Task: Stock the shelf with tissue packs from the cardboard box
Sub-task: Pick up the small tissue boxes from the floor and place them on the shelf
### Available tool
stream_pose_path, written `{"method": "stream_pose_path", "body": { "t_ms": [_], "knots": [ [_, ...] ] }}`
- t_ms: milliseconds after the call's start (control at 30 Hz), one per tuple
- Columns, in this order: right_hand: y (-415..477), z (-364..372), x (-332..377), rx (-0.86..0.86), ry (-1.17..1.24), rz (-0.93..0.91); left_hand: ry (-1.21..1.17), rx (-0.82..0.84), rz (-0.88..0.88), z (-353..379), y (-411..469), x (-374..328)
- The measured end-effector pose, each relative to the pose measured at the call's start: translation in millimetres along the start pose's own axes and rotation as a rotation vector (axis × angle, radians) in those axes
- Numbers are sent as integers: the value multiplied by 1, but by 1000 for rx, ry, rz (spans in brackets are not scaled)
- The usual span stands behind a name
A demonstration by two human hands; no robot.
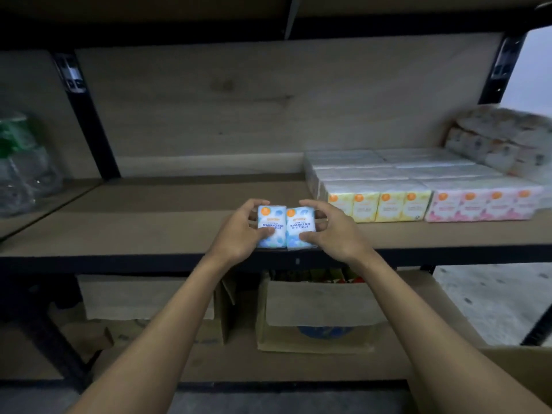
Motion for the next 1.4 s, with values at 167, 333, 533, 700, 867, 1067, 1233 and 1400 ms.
{"method": "stream_pose_path", "body": {
  "t_ms": [167,333,533,700,867,1067,1233,1400],
  "knots": [
    [21,7,-4,-21,16,31,52,1,-35,-1,13,16],
    [24,11,-4,-70,-173,19,170,34,-58,2,21,28],
    [25,14,-4,-58,-299,-11,207,56,-61,0,21,32],
    [19,19,-5,-40,-432,-86,159,26,-11,1,5,30],
    [16,24,-9,-77,-518,-100,343,5,63,5,-2,26],
    [20,25,-8,-104,-545,-111,371,14,55,4,4,25],
    [31,25,-6,-102,-566,-106,381,26,56,4,15,28],
    [47,25,-6,-108,-570,-89,372,30,37,7,31,33]
  ]
}}
Point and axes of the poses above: each hand's wrist, its own y-axis towards the middle knuckle, its own z-axis out of the palm, x = y × z, the point moved 3 cm from there along y, towards the middle knuckle, and after that the axes turned 9 degrees about z, right-handed, at the moved point
